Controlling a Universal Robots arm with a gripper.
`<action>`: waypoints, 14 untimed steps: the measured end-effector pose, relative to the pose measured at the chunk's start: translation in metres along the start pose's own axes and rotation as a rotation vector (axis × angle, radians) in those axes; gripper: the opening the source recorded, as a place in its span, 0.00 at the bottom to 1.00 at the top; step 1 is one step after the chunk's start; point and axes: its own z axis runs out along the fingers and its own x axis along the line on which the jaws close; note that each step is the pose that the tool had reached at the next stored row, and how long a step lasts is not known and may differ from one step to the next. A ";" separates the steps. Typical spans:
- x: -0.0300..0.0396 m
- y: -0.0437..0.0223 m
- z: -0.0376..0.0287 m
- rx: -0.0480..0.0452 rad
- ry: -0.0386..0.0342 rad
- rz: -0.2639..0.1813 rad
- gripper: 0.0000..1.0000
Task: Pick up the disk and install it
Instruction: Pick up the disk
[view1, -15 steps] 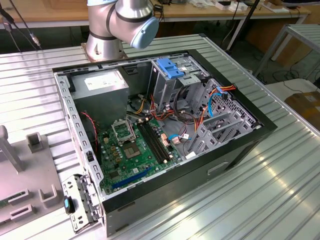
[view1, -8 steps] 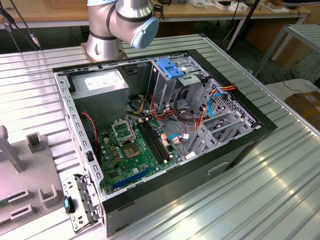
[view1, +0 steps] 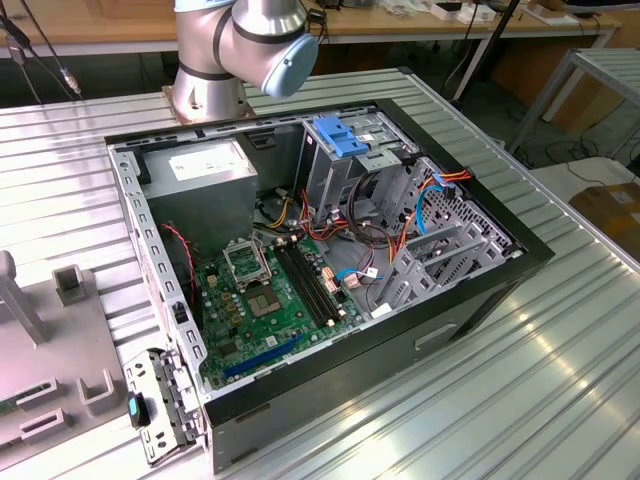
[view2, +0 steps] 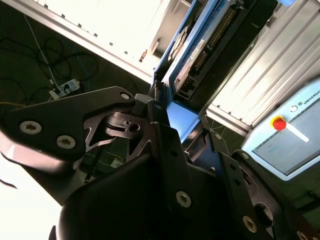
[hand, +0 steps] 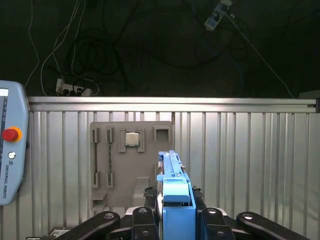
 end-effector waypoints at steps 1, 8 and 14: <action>0.0000 -0.0012 0.0004 0.0000 0.0000 0.000 0.37; 0.0001 -0.0065 0.0019 0.0003 0.0000 0.000 0.37; 0.0001 -0.0111 0.0034 0.0007 0.0001 0.000 0.37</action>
